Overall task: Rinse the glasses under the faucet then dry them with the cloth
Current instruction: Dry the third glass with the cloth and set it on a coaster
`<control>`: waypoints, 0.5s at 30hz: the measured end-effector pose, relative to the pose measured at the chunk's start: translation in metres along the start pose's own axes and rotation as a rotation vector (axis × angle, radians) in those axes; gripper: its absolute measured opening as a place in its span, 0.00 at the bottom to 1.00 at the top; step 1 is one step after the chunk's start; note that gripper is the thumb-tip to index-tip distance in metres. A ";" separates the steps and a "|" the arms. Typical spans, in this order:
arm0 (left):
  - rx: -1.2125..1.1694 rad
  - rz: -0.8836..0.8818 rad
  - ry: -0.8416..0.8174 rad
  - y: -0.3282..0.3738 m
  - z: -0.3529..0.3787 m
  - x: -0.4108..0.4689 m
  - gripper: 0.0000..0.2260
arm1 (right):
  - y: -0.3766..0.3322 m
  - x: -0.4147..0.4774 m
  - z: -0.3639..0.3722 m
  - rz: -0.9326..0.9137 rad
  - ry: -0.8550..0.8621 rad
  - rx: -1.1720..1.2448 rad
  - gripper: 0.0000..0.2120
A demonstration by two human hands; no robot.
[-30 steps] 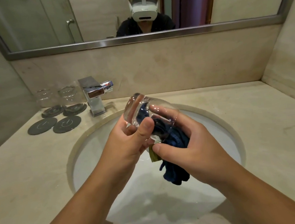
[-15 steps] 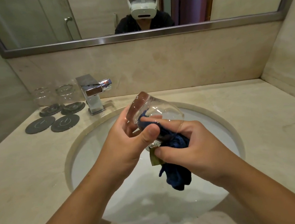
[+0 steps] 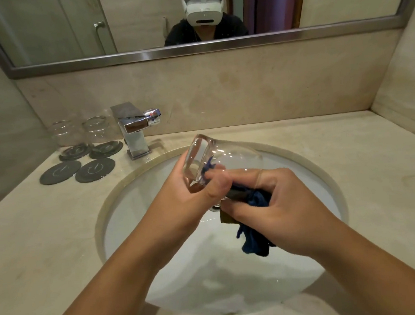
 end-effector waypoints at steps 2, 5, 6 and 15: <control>-0.002 0.033 0.070 -0.001 -0.002 0.000 0.45 | -0.002 0.000 0.002 -0.009 -0.028 0.009 0.23; -0.031 0.052 0.079 0.002 -0.004 -0.003 0.49 | -0.003 0.001 0.004 0.044 -0.053 0.183 0.26; -0.036 0.048 0.065 0.003 -0.005 -0.002 0.52 | -0.002 0.001 0.004 0.061 -0.052 0.252 0.26; -0.033 0.045 -0.055 0.003 -0.001 -0.004 0.44 | 0.007 -0.001 0.002 0.192 0.050 0.552 0.21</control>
Point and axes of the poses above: each hand's wrist, its own x-axis towards the middle knuckle, its own z-axis out of the palm, y = z × x, the point moved 4 cm from there along x, towards the middle knuckle, and after that the axes turned 15 degrees about -z, right-handed, at the moved point
